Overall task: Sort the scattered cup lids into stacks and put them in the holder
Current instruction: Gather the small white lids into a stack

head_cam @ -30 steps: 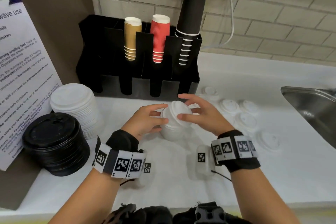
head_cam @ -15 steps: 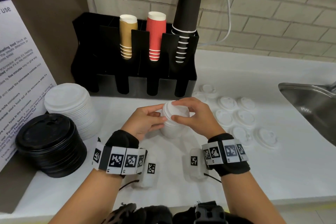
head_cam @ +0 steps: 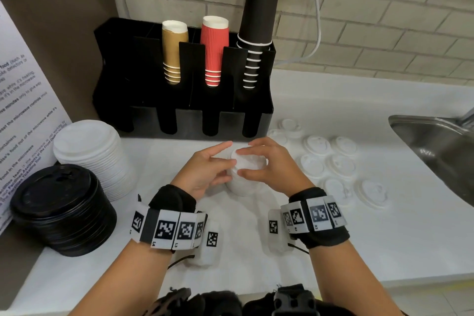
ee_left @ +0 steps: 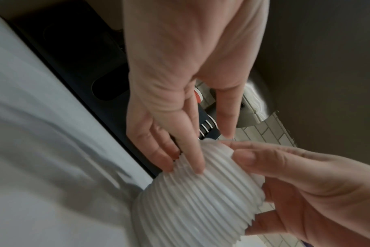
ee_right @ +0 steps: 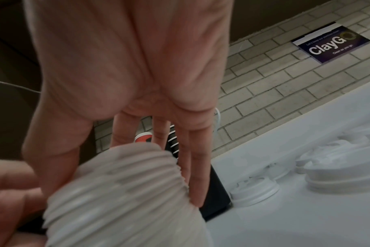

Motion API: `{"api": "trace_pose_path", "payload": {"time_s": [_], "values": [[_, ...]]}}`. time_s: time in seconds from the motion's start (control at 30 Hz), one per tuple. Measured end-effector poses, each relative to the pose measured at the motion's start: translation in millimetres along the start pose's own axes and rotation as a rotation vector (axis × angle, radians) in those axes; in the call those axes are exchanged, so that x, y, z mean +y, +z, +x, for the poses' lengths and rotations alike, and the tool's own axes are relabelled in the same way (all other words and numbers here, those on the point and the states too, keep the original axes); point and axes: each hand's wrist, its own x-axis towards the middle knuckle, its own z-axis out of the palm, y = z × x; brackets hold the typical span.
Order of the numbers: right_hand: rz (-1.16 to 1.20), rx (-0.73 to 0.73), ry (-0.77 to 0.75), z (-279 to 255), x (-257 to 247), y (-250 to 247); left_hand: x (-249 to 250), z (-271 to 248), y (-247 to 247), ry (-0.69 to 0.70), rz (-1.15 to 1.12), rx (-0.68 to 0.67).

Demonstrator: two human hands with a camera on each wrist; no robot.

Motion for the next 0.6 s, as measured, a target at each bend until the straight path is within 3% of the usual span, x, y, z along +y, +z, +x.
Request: {"api": "trace_pose_path", "payload": {"time_s": [0.1,0.2,0.3,0.37,0.6], "values": [[0.076,-0.039,0.004,-4,2,-2,0,1,2,0.025,0.079,-0.008],[0.149,-0.029,0.177,-3,16,-21,2,4,3,0.019,0.098,-0.006],[-0.403,-0.098,0.566,4,41,-50,3,4,4,0.009,0.108,-0.010],[-0.622,-0.200,0.721,8,53,-60,3,3,4,0.008,0.106,-0.012],[-0.650,-0.303,0.652,18,58,-56,6,3,9,0.003,0.089,-0.028]]}}
